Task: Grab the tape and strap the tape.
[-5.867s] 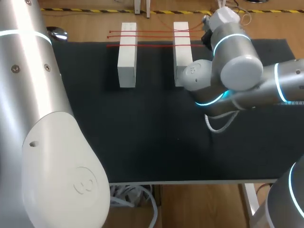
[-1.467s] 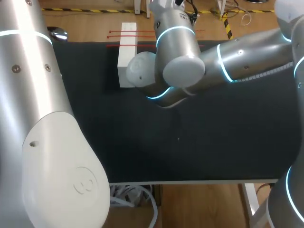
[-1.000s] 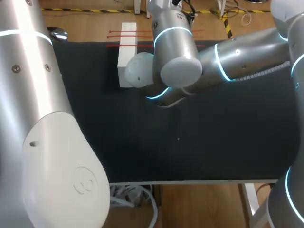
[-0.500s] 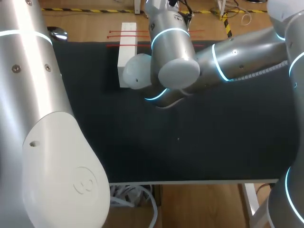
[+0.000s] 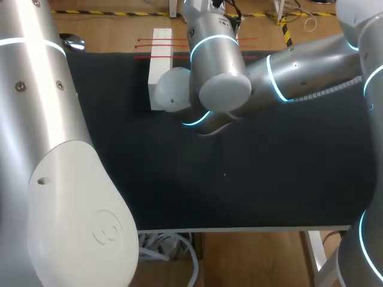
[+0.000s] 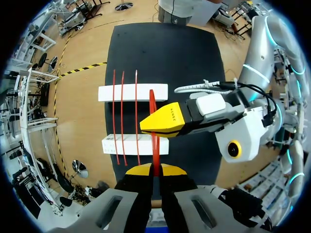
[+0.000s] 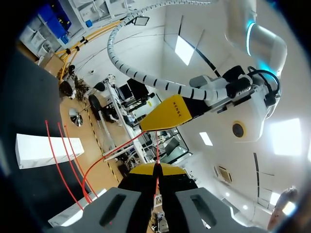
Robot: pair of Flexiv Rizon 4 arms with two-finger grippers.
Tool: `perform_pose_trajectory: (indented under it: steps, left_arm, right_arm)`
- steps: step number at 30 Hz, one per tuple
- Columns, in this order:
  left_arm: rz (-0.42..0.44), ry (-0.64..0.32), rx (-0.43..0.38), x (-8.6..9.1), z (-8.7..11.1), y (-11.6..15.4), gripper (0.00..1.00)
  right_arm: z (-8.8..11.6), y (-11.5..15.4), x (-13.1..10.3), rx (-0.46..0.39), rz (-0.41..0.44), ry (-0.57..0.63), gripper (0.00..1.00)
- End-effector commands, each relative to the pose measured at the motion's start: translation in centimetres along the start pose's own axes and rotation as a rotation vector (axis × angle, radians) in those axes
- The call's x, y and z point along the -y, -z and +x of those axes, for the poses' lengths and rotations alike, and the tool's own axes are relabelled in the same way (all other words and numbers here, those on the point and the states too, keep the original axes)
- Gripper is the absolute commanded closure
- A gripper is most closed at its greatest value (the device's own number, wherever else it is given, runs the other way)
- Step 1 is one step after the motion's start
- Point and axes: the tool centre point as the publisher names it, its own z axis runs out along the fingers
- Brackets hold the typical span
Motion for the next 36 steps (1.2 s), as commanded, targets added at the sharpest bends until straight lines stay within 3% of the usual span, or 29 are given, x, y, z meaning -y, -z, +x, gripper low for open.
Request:
perform_pose_trajectory:
  steps: [1,36]
  left_arm:
    - [-0.006,0.0,-0.007,0.1,-0.2,0.3,1.0]
    - [-0.006,0.0,-0.007,0.1,-0.2,0.3,1.0]
  right_arm:
    - [0.1,-0.2,-0.3,0.0,0.0,0.001,1.0]
    - [0.2,0.2,-3.2,0.003,-0.051,-0.037,1.0]
